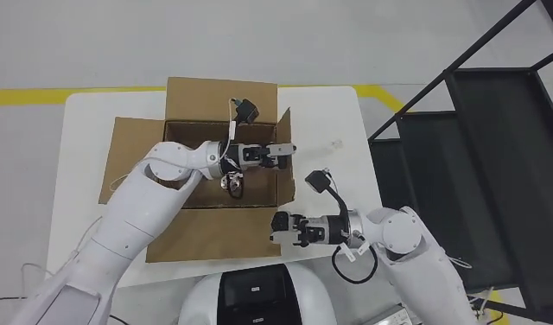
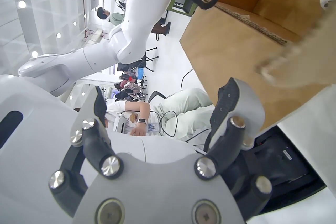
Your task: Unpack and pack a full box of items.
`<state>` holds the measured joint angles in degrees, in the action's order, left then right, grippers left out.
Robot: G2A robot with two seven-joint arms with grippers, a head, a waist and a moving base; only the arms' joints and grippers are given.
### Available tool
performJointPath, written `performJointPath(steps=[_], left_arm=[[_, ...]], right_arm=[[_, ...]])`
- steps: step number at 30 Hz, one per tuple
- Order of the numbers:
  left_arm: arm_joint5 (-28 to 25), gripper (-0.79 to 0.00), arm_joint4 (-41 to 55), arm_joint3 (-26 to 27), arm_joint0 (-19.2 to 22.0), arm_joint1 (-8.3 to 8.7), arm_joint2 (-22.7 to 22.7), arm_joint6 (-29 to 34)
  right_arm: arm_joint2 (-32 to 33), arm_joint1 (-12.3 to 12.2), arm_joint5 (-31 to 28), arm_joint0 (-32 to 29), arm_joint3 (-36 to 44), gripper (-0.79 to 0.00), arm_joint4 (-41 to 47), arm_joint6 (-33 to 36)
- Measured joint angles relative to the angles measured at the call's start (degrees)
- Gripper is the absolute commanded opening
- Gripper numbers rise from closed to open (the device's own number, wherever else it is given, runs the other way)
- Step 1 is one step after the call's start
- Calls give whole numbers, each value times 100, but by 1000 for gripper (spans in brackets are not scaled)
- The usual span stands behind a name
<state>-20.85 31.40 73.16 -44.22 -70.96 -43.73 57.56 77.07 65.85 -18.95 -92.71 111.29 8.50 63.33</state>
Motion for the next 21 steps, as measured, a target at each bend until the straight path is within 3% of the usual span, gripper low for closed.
performJointPath(steps=[5, 10, 14, 18, 21], left_arm=[[-110, 0, 58, -356, 249, -173, 241, 44], [-257, 0, 9, -301, 113, -155, 80, -9], [-291, 0, -42, 194, -281, 44, -435, 147], [-108, 0, -347, 1168, -1012, 357, -1262, 314], [244, 0, -702, 2205, -1812, 631, -2166, 425]], right_arm=[[165, -29, -235, -113, 43, 0, 18, -382], [536, -50, -136, -173, -16, 0, -136, -1207], [744, -78, -34, -286, -51, 0, -325, -1483], [834, -92, 232, -313, -201, 0, -771, -1894], [682, -79, 449, -248, -354, 0, -1144, -2225]])
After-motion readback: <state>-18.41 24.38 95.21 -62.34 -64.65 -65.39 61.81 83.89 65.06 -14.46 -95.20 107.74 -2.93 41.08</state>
